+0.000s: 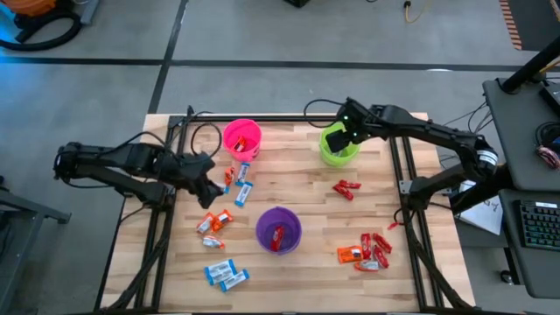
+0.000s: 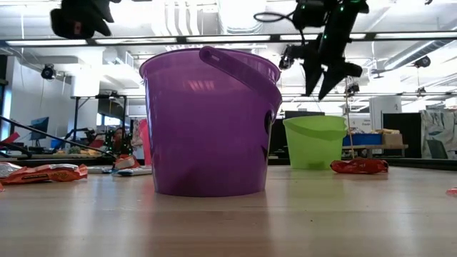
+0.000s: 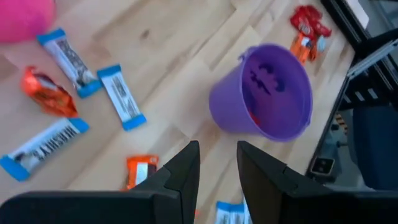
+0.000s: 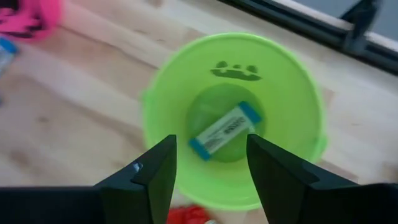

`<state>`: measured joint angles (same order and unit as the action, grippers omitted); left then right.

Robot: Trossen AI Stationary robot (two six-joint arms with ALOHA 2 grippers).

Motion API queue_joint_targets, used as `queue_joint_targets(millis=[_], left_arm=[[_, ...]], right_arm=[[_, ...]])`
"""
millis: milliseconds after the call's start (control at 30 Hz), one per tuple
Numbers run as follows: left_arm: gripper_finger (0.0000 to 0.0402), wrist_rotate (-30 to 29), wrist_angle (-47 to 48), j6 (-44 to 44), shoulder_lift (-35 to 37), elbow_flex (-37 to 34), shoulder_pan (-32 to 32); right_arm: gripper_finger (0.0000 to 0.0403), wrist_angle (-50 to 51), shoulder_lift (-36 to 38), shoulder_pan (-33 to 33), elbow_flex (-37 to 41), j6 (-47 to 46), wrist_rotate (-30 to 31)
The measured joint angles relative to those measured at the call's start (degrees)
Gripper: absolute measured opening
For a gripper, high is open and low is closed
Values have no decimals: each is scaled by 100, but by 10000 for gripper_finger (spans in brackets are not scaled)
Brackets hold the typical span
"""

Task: Sort candy
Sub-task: Put the red chocolate into the violet bucket

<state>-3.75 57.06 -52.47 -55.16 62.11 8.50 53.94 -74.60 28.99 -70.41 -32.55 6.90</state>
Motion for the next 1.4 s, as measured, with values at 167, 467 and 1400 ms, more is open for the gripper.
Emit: queue_joint_targets(millis=[167,467,1400], left_arm=[[91,-2,30,-273,-50,0,383],[91,-17,253,-607,-571,0,880],[91,134,905,-850,-1627,0,1134]], right_arm=[[187,14,129,-132,-92,-23,-560],[187,11,150,-754,-169,-181,-1403],[187,267,139,-1668,1804,-1397,-1445]])
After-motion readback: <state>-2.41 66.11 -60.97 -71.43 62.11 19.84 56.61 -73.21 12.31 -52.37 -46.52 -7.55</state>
